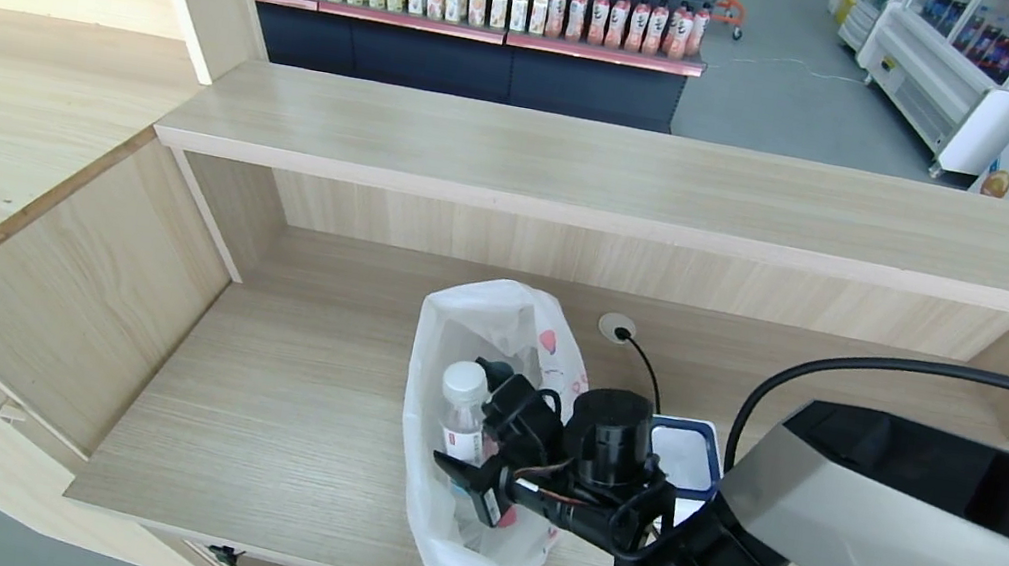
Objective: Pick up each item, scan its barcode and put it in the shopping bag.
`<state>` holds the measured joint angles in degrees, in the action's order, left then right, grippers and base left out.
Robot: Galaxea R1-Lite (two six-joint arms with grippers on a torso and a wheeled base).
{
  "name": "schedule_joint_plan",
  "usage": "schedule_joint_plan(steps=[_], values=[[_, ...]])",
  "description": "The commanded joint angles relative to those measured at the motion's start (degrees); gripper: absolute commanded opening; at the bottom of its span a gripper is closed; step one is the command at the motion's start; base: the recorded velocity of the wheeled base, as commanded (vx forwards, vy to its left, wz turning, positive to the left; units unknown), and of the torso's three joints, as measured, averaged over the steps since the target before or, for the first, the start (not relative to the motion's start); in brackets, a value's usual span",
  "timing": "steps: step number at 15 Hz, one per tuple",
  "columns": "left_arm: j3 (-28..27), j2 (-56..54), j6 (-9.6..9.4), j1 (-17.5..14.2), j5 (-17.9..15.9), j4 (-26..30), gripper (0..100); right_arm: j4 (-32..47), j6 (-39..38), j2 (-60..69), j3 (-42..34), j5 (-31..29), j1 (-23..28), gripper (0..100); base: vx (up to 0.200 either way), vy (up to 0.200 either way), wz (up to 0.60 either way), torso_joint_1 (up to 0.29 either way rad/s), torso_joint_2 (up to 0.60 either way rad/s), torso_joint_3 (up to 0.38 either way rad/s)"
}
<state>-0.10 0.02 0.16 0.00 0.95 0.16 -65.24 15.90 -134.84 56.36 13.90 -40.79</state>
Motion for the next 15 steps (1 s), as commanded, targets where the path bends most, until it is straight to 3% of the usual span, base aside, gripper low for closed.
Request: schedule_joint_plan(steps=[1,5,6,15], values=[[0.0,0.0,0.02,0.0,0.0,0.0,100,-0.8,1.0,-1.6,-0.1,0.0,0.1,0,0.0,0.0,0.0,0.0,0.0,0.0],[0.0,0.0,0.02,0.0,0.0,0.0,100,-1.8,1.3,-1.7,-0.7,-0.1,0.2,0,0.0,0.0,0.0,0.0,0.0,0.0],[0.0,0.0,0.02,0.0,0.0,0.0,100,-1.8,1.0,-1.2,-1.1,0.0,0.4,100,0.0,0.0,0.0,0.0,0.0,0.0],[0.0,0.0,0.02,0.0,0.0,0.0,100,-1.8,-7.2,5.9,-4.2,3.2,0.2,100,0.0,0.0,0.0,0.0,0.0,0.0]])
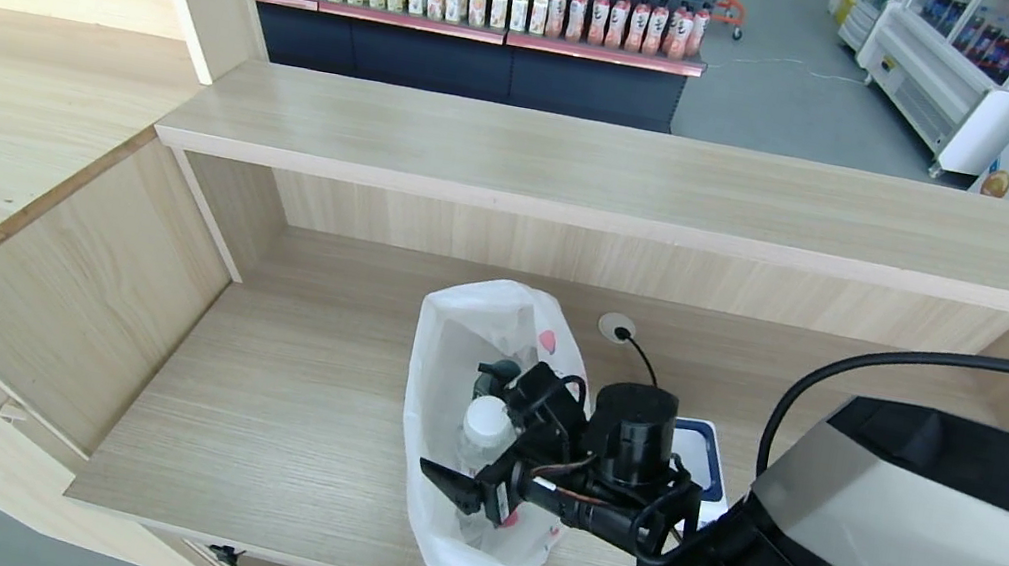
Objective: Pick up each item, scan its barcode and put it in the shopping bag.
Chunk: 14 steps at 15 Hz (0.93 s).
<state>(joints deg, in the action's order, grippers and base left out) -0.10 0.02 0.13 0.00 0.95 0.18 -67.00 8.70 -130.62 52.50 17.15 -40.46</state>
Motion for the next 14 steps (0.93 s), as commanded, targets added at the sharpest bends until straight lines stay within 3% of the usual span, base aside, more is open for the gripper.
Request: schedule_joint_plan(steps=[1,8,10,12,14], values=[[0.0,0.0,0.04,0.0,0.0,0.0,100,0.3,-2.6,3.8,-0.5,-0.1,-0.2,100,0.0,0.0,0.0,0.0,0.0,0.0],[0.0,0.0,0.04,0.0,0.0,0.0,100,5.2,-9.2,20.4,-9.6,-0.5,0.7,100,0.0,0.0,0.0,0.0,0.0,0.0],[0.0,0.0,0.04,0.0,0.0,0.0,100,5.7,-10.4,30.6,-18.3,-0.7,3.4,100,0.0,0.0,0.0,0.0,0.0,0.0],[0.0,0.0,0.04,0.0,0.0,0.0,100,8.5,-10.3,37.6,-21.7,-1.2,6.1,100,0.0,0.0,0.0,0.0,0.0,0.0],[0.0,0.0,0.04,0.0,0.0,0.0,100,19.5,-10.3,47.7,-22.2,-6.9,10.2,100,0.0,0.0,0.0,0.0,0.0,0.0]])
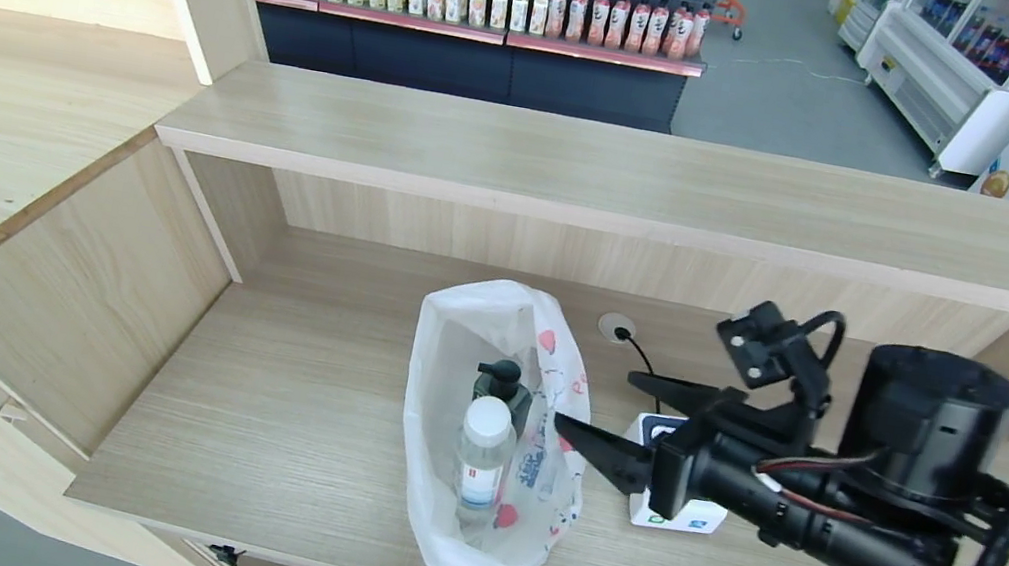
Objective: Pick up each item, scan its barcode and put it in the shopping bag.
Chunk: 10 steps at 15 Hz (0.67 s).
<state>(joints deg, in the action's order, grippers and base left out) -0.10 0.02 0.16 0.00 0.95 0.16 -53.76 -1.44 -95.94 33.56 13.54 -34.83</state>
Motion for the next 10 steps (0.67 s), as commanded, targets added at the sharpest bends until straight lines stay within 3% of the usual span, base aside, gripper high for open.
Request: schedule_joint_plan(steps=[1,5,10], values=[[0.0,0.0,0.02,0.0,0.0,0.0,100,11.9,-0.4,18.2,-3.9,-8.7,5.7,100,0.0,0.0,0.0,0.0,0.0,0.0],[0.0,0.0,0.02,0.0,0.0,0.0,100,23.4,0.0,35.4,-18.8,-16.4,12.9,100,0.0,0.0,0.0,0.0,0.0,0.0],[0.0,0.0,0.02,0.0,0.0,0.0,100,39.9,4.0,65.0,-31.9,-16.5,25.9,100,0.0,0.0,0.0,0.0,0.0,0.0]])
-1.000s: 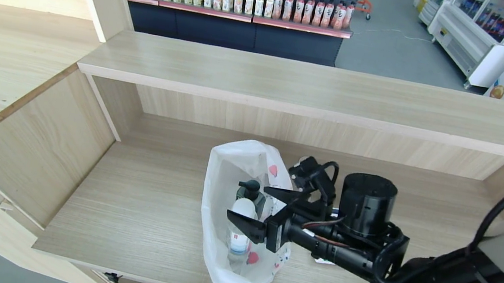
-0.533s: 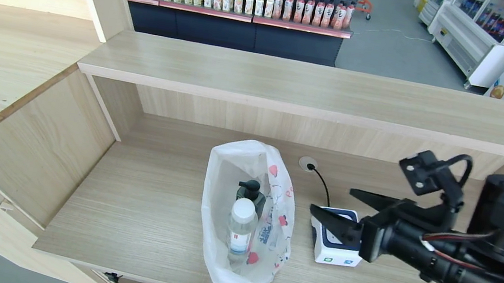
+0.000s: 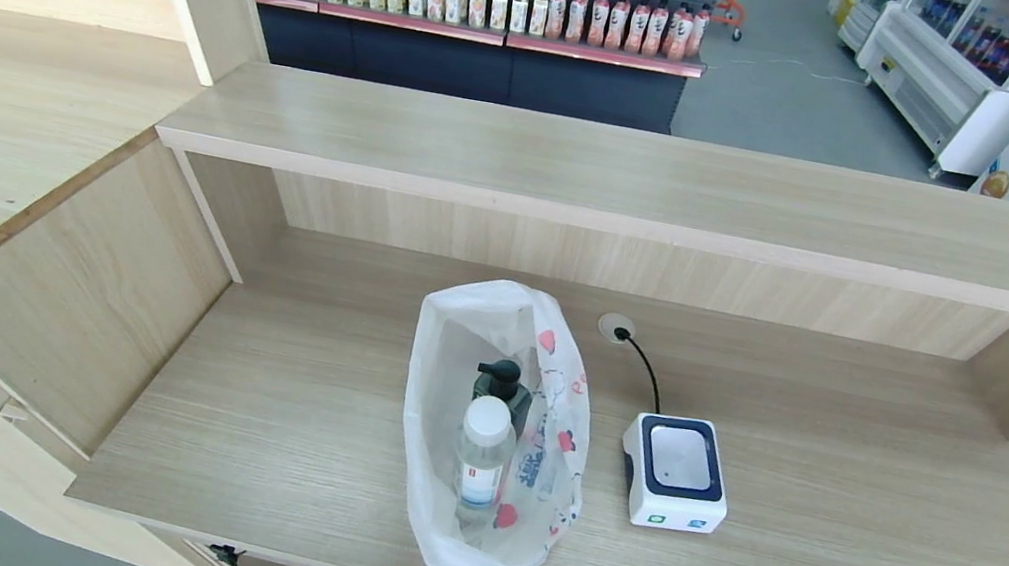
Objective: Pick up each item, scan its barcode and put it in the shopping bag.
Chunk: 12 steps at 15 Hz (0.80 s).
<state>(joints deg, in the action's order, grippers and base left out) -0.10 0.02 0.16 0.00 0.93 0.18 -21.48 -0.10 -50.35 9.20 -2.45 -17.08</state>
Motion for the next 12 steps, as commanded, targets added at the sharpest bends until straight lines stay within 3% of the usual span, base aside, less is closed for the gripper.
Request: schedule_joint_plan(steps=[1,4,7,12], values=[[0.0,0.0,0.02,0.0,0.0,0.0,100,9.9,4.6,26.1,-9.2,-0.2,11.8,100,0.0,0.0,0.0,0.0,0.0,0.0],[0.0,0.0,0.02,0.0,0.0,0.0,100,19.7,4.4,39.5,-9.2,0.8,14.6,100,0.0,0.0,0.0,0.0,0.0,0.0],[0.0,0.0,0.02,0.0,0.0,0.0,100,19.1,4.2,50.2,-9.2,1.1,17.5,100,0.0,0.0,0.0,0.0,0.0,0.0],[0.0,0.0,0.02,0.0,0.0,0.0,100,20.6,3.4,50.3,-9.2,1.6,17.2,100,0.0,0.0,0.0,0.0,0.0,0.0]])
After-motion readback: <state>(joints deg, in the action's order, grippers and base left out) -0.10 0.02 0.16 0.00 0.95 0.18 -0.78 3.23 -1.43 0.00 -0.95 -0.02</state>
